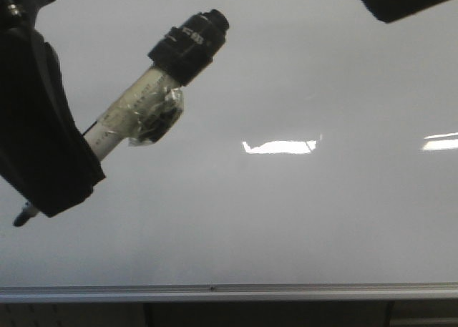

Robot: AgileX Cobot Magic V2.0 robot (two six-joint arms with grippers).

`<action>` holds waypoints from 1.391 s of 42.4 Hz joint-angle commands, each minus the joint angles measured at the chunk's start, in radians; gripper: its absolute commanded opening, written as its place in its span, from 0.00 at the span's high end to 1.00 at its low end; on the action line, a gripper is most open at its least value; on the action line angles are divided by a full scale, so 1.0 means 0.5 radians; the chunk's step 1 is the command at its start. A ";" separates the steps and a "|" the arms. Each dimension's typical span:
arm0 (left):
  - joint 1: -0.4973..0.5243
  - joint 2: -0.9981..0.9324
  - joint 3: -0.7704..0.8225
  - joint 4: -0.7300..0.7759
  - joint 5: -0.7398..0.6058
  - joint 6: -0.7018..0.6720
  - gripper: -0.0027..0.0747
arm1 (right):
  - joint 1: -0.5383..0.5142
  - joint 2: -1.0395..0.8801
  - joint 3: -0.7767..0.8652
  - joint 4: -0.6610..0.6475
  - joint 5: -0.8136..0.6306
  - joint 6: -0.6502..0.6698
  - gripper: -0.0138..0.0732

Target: Write number 1 on whiteboard

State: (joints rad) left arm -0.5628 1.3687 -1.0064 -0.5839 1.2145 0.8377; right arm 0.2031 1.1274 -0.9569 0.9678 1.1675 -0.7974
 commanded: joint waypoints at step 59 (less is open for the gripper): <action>-0.164 -0.063 -0.199 -0.160 0.044 0.029 0.99 | 0.478 0.499 -0.333 0.184 0.205 -0.170 0.92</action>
State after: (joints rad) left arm -0.6369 1.3687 -1.0739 -0.6092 1.2224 0.8613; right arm 0.4408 1.4013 -1.0915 0.9873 1.2090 -0.8697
